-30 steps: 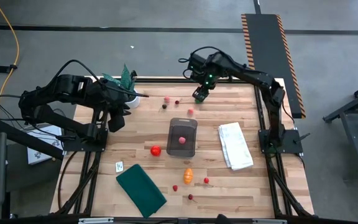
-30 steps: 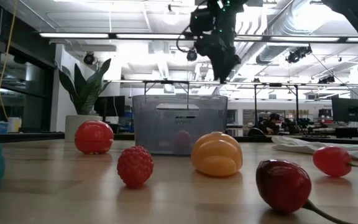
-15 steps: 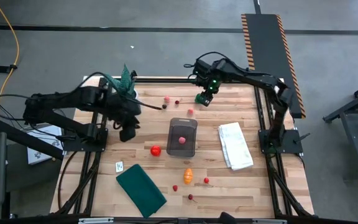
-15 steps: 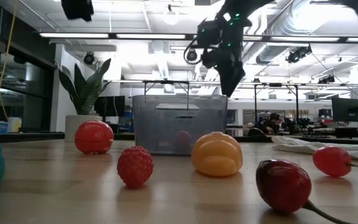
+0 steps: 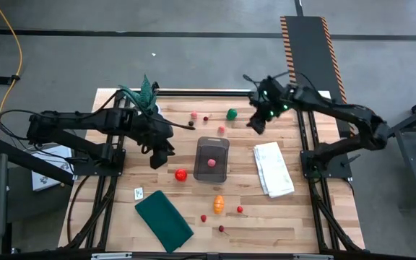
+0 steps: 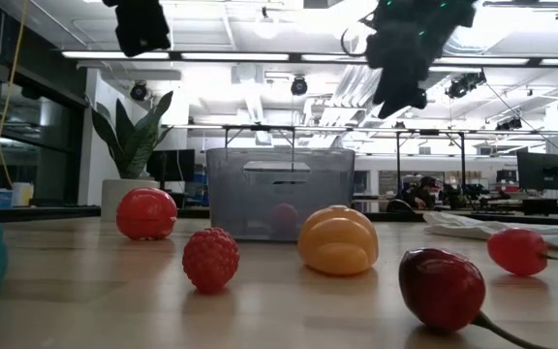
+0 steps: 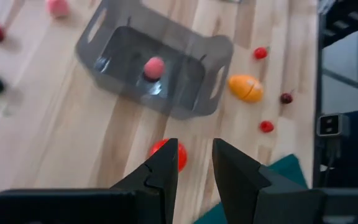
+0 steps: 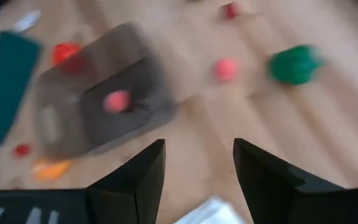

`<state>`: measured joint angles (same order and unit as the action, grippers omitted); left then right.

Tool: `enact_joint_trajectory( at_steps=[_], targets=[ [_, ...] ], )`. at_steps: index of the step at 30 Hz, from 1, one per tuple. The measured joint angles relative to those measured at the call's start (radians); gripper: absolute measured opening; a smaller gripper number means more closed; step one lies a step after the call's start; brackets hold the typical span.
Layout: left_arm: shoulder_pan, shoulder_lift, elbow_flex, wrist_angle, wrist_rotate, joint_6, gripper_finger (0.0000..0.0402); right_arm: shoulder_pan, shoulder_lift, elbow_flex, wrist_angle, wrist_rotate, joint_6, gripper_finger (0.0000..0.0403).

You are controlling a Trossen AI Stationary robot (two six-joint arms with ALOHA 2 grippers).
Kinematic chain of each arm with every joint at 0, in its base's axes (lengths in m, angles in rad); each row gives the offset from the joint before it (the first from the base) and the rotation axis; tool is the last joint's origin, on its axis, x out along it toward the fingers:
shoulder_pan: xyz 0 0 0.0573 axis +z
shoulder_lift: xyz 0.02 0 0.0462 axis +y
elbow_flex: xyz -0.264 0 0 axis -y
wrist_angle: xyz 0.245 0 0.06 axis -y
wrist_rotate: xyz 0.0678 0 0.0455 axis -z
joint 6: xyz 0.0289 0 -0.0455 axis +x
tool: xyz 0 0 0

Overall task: Pick and placing Produce into tupperware
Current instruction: Put the tomato into the transparent black bin

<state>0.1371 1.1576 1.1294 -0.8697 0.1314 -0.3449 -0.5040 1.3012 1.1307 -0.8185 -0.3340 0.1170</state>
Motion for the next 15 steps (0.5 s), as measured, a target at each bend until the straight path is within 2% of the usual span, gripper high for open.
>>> enact_joint_trajectory(
  at_steps=[8, 11, 15],
  targets=[
    [-0.019, 0.000, -0.044, 0.090, 0.024, 0.062, 0.0103, 0.177, -0.123, -0.120, 0.081, -0.011, 0.132, 0.0181],
    [-0.046, 0.001, -0.063, 0.115, 0.010, 0.068, 0.0133, 0.243, -0.142, -0.140, 0.111, 0.003, 0.193, 0.0181],
    [-0.091, 0.036, -0.075, 0.095, -0.010, 0.061, 0.0181, 0.341, -0.153, -0.146, 0.107, 0.074, 0.245, 0.0181]
  ],
)
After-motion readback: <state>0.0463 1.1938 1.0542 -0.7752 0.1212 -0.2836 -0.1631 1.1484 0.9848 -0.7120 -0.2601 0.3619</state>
